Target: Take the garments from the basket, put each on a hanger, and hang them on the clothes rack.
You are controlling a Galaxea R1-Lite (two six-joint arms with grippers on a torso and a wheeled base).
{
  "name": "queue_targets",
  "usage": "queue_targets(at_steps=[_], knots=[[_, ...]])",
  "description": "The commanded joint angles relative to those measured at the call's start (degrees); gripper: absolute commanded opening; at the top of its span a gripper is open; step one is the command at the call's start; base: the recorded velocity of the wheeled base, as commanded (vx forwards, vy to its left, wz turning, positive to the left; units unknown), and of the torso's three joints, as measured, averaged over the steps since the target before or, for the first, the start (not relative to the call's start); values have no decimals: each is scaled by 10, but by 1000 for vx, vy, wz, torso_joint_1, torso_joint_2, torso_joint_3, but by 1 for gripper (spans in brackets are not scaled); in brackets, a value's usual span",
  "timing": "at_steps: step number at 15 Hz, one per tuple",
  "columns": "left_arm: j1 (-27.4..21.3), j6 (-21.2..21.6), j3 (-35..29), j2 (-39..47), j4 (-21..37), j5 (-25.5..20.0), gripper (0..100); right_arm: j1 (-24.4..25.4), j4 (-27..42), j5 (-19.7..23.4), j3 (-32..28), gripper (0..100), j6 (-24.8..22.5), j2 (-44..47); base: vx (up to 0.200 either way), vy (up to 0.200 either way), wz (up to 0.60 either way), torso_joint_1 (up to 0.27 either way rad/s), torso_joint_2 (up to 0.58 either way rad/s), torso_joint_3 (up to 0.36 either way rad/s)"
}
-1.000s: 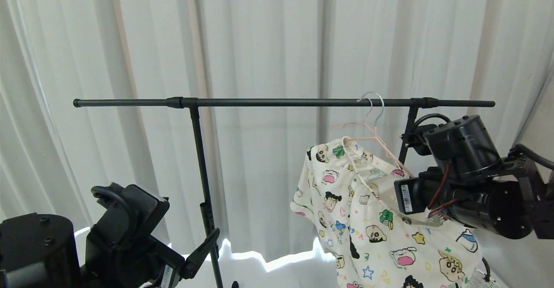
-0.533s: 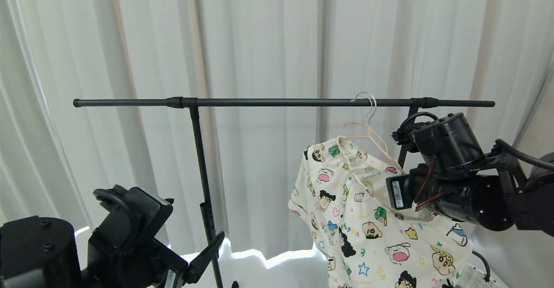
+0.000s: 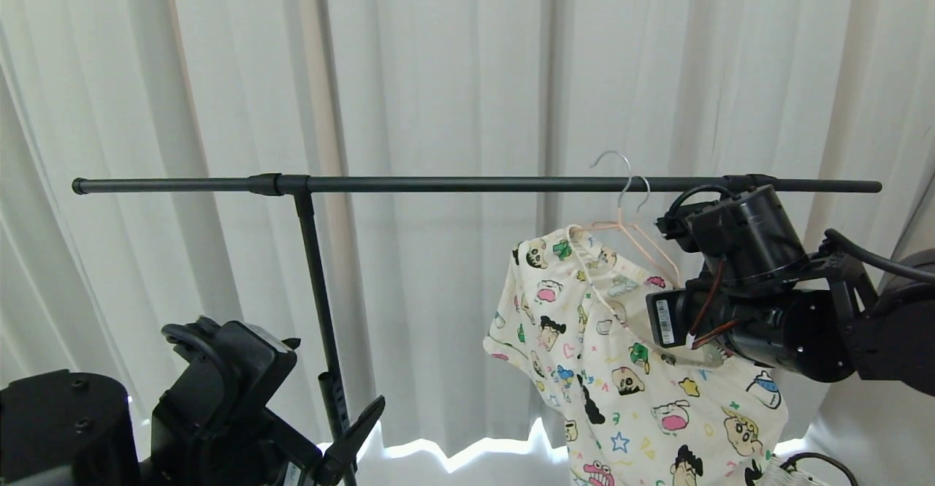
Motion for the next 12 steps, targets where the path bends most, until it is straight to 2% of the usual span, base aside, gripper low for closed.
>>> queue_targets(at_steps=[1,7,12], knots=[[0,0,0,0,0,0,100,1,0,-1,0,0,1,7,200,0,0,2,2,-2],[0,1,2,1,0,0,100,7,0,-9,-18,0,1,35,200,0,0,0,1,3],[-21,2,5,1,0,1,100,19,0,-9,-20,0,1,55,0,0,0,0,0,0]])
